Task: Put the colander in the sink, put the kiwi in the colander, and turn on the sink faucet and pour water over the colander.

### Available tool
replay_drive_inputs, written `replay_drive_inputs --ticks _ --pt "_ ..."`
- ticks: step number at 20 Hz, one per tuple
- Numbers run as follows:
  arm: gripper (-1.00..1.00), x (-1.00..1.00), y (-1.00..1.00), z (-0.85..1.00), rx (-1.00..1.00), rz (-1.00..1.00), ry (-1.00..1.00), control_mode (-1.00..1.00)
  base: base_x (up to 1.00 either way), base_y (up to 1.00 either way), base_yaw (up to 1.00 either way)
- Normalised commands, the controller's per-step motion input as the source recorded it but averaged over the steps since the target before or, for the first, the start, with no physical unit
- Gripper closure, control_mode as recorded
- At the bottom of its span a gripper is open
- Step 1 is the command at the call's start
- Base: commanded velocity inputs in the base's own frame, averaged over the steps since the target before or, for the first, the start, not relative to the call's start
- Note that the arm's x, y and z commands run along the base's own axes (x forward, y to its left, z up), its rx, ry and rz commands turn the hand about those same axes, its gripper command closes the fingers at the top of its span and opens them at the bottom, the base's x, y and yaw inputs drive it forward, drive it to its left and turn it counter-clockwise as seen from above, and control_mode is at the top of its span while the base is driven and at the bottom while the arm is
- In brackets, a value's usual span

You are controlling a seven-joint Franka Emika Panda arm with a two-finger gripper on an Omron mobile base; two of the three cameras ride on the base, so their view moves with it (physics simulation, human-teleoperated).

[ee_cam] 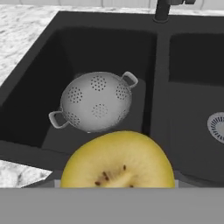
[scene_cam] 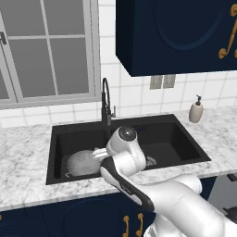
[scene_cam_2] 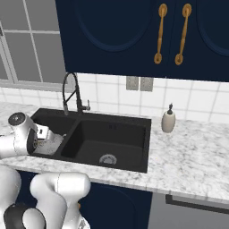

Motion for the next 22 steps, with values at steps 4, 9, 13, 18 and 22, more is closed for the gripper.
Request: replay_drive_inputs --ticks 4,9,13,18,22 --pt "1.00 0.40 0.74 0.00 -0.05 0.01 0.03 -1.00 0.00 0.00 0.00" --pt "1.00 0.70 0.42 -0.06 -0.05 0.00 0.10 -1.00 0.00 0.00 0.00" --pt "1.00 0.50 0.27 -0.24 -0.09 0.00 0.15 -1.00 0.00 0.00 0.00" --pt "1.00 0.24 0.23 -0.37 -0.12 -0.01 0.15 -1.00 0.00 0.00 0.00" --pt "1.00 0.14 0.07 -0.32 -0.12 -0.03 0.13 -1.00 0.00 0.00 0.00"
